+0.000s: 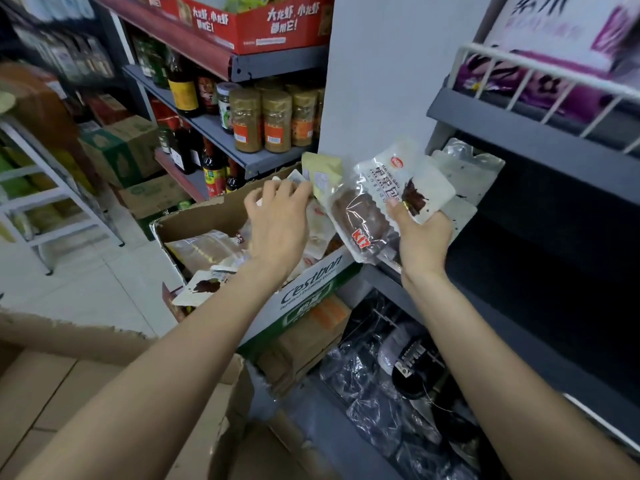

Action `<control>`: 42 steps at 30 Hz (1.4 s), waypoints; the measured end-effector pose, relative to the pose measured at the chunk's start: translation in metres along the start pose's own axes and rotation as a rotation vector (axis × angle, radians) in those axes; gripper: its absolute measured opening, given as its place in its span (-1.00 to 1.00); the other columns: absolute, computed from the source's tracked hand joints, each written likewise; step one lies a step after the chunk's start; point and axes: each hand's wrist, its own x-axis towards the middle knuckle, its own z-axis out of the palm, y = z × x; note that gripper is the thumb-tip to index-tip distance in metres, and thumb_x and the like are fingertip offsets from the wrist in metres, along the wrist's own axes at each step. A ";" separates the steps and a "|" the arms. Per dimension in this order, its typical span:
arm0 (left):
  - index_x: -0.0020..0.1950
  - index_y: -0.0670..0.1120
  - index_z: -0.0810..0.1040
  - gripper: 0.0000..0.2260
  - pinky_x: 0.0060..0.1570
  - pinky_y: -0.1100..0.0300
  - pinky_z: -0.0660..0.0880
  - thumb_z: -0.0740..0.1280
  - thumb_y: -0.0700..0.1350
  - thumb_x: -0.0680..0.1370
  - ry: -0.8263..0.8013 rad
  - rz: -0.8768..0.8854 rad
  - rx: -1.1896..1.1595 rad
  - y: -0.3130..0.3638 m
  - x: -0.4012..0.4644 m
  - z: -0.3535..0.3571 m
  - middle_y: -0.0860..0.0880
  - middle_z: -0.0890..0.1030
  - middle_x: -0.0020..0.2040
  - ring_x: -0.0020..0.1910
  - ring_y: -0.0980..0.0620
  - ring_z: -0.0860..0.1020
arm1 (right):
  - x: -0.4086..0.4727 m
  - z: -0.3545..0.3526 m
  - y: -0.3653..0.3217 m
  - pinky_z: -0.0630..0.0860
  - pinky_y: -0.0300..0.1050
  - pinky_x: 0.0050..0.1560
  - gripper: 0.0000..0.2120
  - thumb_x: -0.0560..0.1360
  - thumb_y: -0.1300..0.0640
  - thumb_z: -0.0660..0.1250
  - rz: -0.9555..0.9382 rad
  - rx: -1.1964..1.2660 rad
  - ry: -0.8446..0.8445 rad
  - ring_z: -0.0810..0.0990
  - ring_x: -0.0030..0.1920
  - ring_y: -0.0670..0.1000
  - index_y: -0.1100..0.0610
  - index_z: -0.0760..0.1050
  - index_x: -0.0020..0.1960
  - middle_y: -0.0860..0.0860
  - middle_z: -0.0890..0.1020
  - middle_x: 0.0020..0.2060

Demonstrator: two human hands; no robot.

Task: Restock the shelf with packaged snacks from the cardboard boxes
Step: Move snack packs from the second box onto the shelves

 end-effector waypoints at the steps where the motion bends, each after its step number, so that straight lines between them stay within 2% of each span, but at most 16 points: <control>1: 0.02 -0.03 0.52 -0.78 0.05 0.04 0.25 0.31 -0.29 0.44 0.079 0.026 0.033 0.006 0.001 -0.005 -0.03 0.58 -0.09 0.00 -0.11 0.51 | -0.001 -0.008 -0.006 0.59 -0.12 -0.04 -0.88 0.44 0.20 0.45 -0.003 0.035 0.052 0.66 -0.10 -0.06 0.02 0.55 -0.10 -0.06 0.67 -0.13; 3: -0.07 -0.04 0.50 -0.76 -0.06 0.09 0.17 0.37 -0.30 0.35 0.109 0.094 0.073 0.016 0.005 -0.021 -0.02 0.55 -0.20 -0.14 -0.10 0.51 | -0.001 -0.025 -0.019 0.60 -0.13 0.02 -0.86 0.43 0.24 0.44 -0.021 0.093 0.138 0.67 -0.08 -0.06 0.05 0.56 -0.08 -0.05 0.67 -0.11; 5: -0.02 -0.05 0.50 -0.80 -0.08 0.09 0.15 0.35 -0.28 0.41 -0.019 0.166 0.012 0.028 0.010 -0.032 -0.03 0.55 -0.14 -0.08 -0.10 0.49 | 0.000 -0.042 -0.031 0.60 -0.14 -0.03 -0.86 0.43 0.26 0.44 -0.017 0.118 0.205 0.65 -0.16 -0.11 0.05 0.53 -0.14 -0.07 0.65 -0.18; 8: 0.07 -0.12 0.51 -0.88 -0.04 0.04 0.25 0.20 -0.17 0.59 -0.202 0.233 -0.331 0.055 0.013 -0.041 -0.06 0.56 -0.07 0.03 -0.13 0.46 | 0.004 -0.068 -0.038 0.54 -0.22 -0.11 -0.81 0.42 0.31 0.43 -0.019 0.168 0.312 0.61 -0.25 -0.20 0.04 0.52 -0.19 -0.10 0.62 -0.25; 12: -0.01 -0.15 0.50 -0.87 -0.13 0.07 0.26 0.18 -0.16 0.61 -0.283 0.257 -0.606 0.100 0.009 -0.042 0.07 0.38 -0.29 -0.11 -0.08 0.42 | 0.011 -0.107 -0.039 0.44 -0.28 -0.24 -0.67 0.42 0.31 0.41 -0.049 0.234 0.499 0.44 -0.36 -0.16 0.05 0.33 -0.35 -0.10 0.46 -0.38; 14: -0.05 -0.10 0.46 -0.88 -0.13 0.06 0.27 0.15 -0.15 0.62 -0.336 0.235 -0.691 0.123 0.008 -0.036 0.11 0.33 -0.36 -0.13 -0.09 0.40 | 0.016 -0.128 -0.034 0.46 -0.26 -0.19 -0.72 0.42 0.29 0.42 -0.095 0.226 0.580 0.47 -0.31 -0.12 0.07 0.36 -0.32 -0.06 0.49 -0.33; 18: -0.10 -0.04 0.38 -0.88 0.01 -0.01 0.36 0.13 -0.15 0.63 -0.426 0.233 -0.751 0.169 0.007 -0.024 0.04 0.41 -0.31 -0.03 -0.18 0.45 | 0.028 -0.174 -0.016 0.49 -0.26 -0.11 -0.82 0.42 0.28 0.42 -0.198 0.101 0.633 0.56 -0.27 -0.22 0.09 0.46 -0.24 0.01 0.60 -0.22; 20: 0.00 -0.09 0.47 -0.87 0.09 -0.02 0.39 0.14 -0.14 0.63 -0.431 0.257 -0.757 0.191 0.005 -0.019 -0.10 0.51 -0.15 0.05 -0.19 0.46 | 0.039 -0.193 -0.011 0.47 -0.24 -0.13 -0.95 0.45 0.23 0.40 -0.138 -0.062 0.621 0.55 -0.26 -0.14 0.15 0.54 -0.15 0.02 0.60 -0.18; 22: 0.09 -0.12 0.51 -0.83 0.09 0.02 0.38 0.14 -0.14 0.63 -0.415 0.266 -0.747 0.209 0.002 -0.011 -0.11 0.48 -0.11 0.04 -0.16 0.45 | 0.054 -0.210 -0.003 0.49 -0.16 -0.11 -0.85 0.47 0.20 0.35 -0.024 -0.223 0.626 0.57 -0.16 0.01 0.28 0.59 -0.04 0.11 0.61 -0.15; 24: 0.10 -0.10 0.51 -0.82 0.04 0.07 0.35 0.15 -0.14 0.62 -0.394 0.239 -0.751 0.220 -0.001 0.000 -0.10 0.44 -0.12 0.02 -0.14 0.44 | 0.069 -0.221 0.004 0.49 -0.07 -0.11 -0.84 0.50 0.22 0.29 0.006 -0.286 0.568 0.55 -0.14 0.05 0.31 0.58 -0.08 0.15 0.59 -0.19; 26: 0.05 -0.06 0.52 -0.84 -0.01 0.09 0.34 0.15 -0.13 0.62 -0.395 0.194 -0.823 0.227 -0.001 0.014 -0.08 0.44 -0.15 0.01 -0.14 0.44 | 0.084 -0.225 0.007 0.42 -0.13 -0.15 -0.85 0.52 0.23 0.25 -0.008 -0.314 0.466 0.52 -0.14 0.03 0.28 0.56 -0.07 0.11 0.56 -0.19; 28: -0.04 0.02 0.49 -0.85 0.04 0.01 0.36 0.15 -0.13 0.62 -0.396 0.183 -0.879 0.232 0.000 0.026 -0.01 0.41 -0.26 -0.07 -0.14 0.44 | 0.102 -0.224 0.011 0.40 -0.18 -0.13 -0.78 0.55 0.20 0.25 -0.001 -0.348 0.375 0.53 -0.09 0.02 0.33 0.56 0.05 0.10 0.57 -0.11; 31: 0.00 -0.04 0.51 -0.85 0.07 0.01 0.33 0.14 -0.14 0.62 -0.378 0.240 -0.819 0.242 0.004 0.036 0.03 0.40 -0.33 -0.08 -0.09 0.40 | 0.130 -0.219 0.017 0.44 -0.14 -0.07 -0.69 0.56 0.12 0.26 0.009 -0.422 0.297 0.58 0.05 0.11 0.35 0.52 0.15 0.20 0.61 0.07; 35: 0.13 -0.06 0.50 -0.79 0.09 0.10 0.22 0.10 -0.09 0.64 -0.282 0.354 -0.610 0.252 0.011 0.048 -0.06 0.58 0.00 0.16 -0.10 0.40 | 0.167 -0.214 0.028 0.41 -0.18 -0.02 -0.65 0.58 0.06 0.24 0.013 -0.500 0.223 0.55 0.18 0.15 0.31 0.50 0.21 0.19 0.58 0.16; 38: 0.23 0.00 0.47 -0.74 0.11 0.10 0.16 0.06 -0.05 0.65 -0.229 0.477 -0.399 0.254 0.012 0.053 0.00 0.56 0.20 0.26 -0.07 0.37 | 0.189 -0.210 0.041 0.42 -0.06 0.17 -0.62 0.61 0.04 0.17 0.041 -0.664 0.103 0.51 0.23 0.21 0.30 0.47 0.26 0.24 0.53 0.23; 42: 0.32 0.06 0.41 -0.72 0.17 0.09 0.14 0.07 -0.06 0.64 -0.214 0.648 -0.201 0.257 0.008 0.053 0.06 0.47 0.32 0.31 -0.02 0.33 | 0.200 -0.214 0.060 0.17 0.06 0.45 -0.46 0.63 -0.05 0.10 0.208 -0.840 -0.049 0.23 0.46 0.18 0.22 0.15 0.50 0.20 0.24 0.46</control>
